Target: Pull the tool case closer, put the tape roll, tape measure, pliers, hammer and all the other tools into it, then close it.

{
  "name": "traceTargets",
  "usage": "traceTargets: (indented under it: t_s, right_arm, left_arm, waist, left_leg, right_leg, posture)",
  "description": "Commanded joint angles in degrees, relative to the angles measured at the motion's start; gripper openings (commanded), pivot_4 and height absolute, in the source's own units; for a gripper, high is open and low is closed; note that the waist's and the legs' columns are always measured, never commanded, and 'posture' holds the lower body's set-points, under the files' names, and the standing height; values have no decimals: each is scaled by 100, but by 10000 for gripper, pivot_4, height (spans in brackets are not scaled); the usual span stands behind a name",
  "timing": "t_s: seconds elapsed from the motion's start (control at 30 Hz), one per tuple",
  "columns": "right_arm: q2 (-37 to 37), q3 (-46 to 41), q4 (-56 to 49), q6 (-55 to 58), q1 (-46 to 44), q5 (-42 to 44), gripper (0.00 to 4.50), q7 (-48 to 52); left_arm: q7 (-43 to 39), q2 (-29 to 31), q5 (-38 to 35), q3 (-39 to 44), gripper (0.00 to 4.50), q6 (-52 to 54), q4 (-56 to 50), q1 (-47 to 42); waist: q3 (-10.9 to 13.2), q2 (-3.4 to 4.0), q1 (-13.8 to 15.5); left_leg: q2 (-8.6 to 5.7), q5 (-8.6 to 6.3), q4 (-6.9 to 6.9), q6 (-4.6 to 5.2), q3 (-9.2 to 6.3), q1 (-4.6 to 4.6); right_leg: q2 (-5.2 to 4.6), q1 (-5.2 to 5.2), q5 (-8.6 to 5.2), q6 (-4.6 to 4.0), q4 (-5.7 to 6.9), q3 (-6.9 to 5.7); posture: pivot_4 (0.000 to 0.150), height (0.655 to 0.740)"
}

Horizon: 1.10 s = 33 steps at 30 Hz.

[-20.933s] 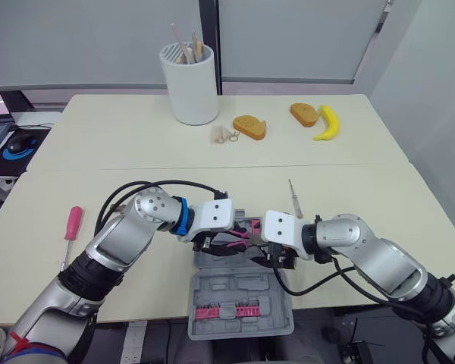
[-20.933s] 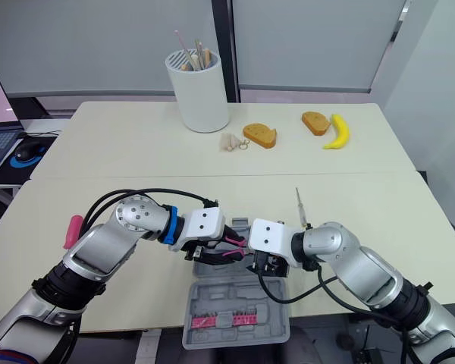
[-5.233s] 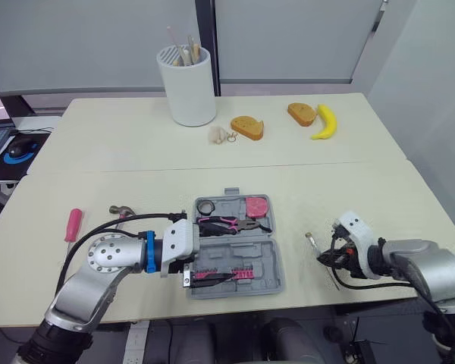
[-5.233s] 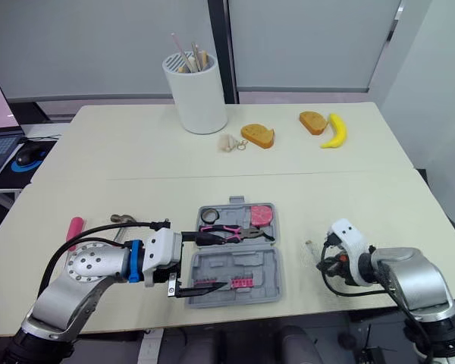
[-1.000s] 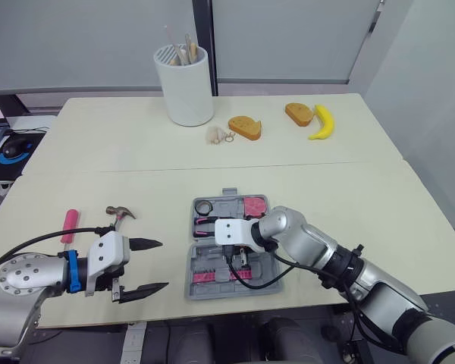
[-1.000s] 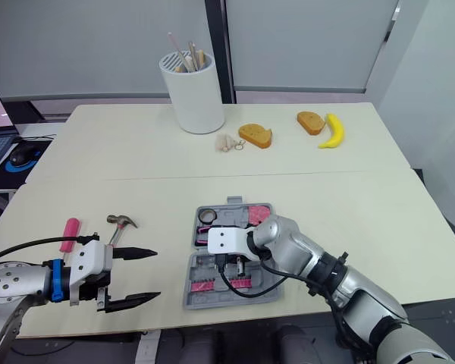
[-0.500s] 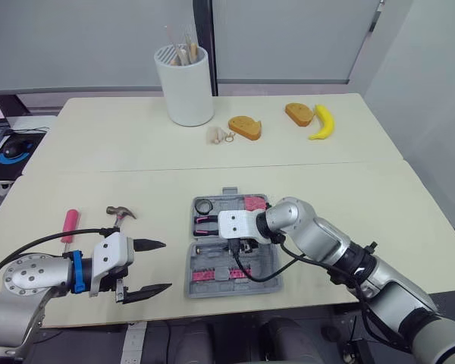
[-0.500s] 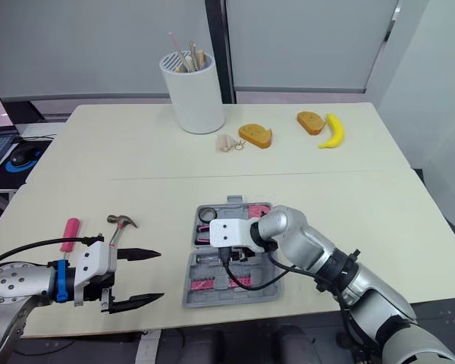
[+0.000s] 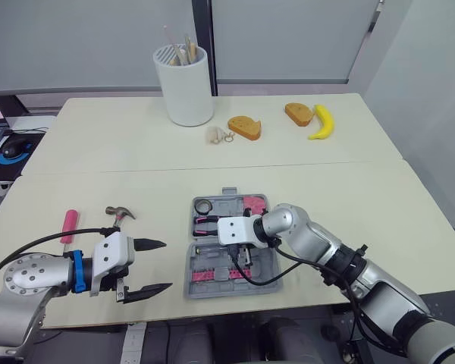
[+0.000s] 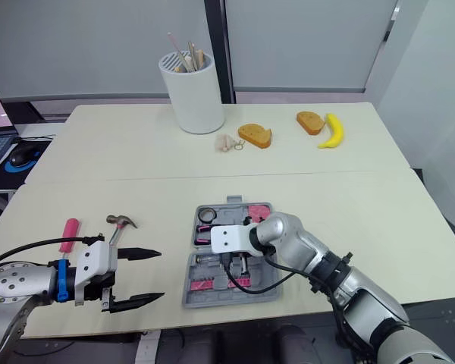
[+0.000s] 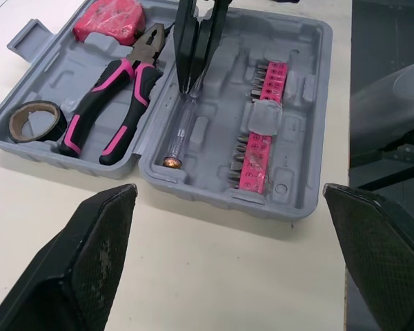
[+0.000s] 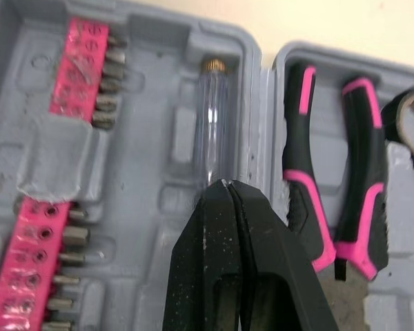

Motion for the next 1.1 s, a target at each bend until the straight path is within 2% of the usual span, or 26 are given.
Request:
traceTargets:
  t_s: [0.03, 0.4, 0.63, 0.8, 0.9, 1.1]
  right_arm:
    - [-12, 66, 143, -261, 55, -239, 177, -48]
    - [73, -161, -190, -568, 227, -288, 177, -134]
    - [-228, -1469, -1957, -6, 684, 604, 177, -124]
    - [-925, -2647, -2940, -287, 1671, 907, 177, -591]
    - [-1430, -3439, -3496, 249, 2266, 1337, 177, -499]
    - [-2773, -4937, -3956, 995, 3491, 2372, 12529, 238]
  left_arm:
    - [16, -21, 14, -11, 45000, -108, -134, 15]
    - [67, -85, 9, 51, 45000, -214, -37, 69]
    - [669, -308, -549, 739, 45000, 584, 205, 93]
    - [1686, -763, -744, 1623, 45000, 946, 872, -47]
    - [2091, -810, -791, 2245, 45000, 1082, 1486, -21]
    - [1950, -325, -748, 3131, 45000, 1225, 3139, 373]
  waist:
    - [0, 0, 0]
    - [-1, -1, 0]
    - [0, -1, 4]
    - [-3, -7, 29]
    - [-1, -11, 13]
    - [-2, -11, -25]
  left_leg:
    - [0, 0, 0, 0, 0, 1]
    - [0, 0, 0, 0, -1, 2]
    - [10, 0, 0, 0, -5, 0]
    - [20, 0, 0, -1, -8, 0]
    - [11, 0, -1, -1, -7, -3]
    - [1, 0, -9, -1, -5, 6]
  right_leg:
    - [0, 0, 0, 0, 0, 0]
    - [0, 2, 0, 0, 2, -1]
    - [-1, 1, 0, 0, 2, -4]
    - [-18, 9, -1, 2, -5, -10]
    - [-23, 8, 0, 3, -6, -9]
    - [-17, 8, -2, 0, -7, -12]
  posture:
    - [1500, 7337]
    - [1500, 7337]
    - [1500, 7337]
    - [1500, 7337]
    - [1500, 7337]
    - [1500, 7337]
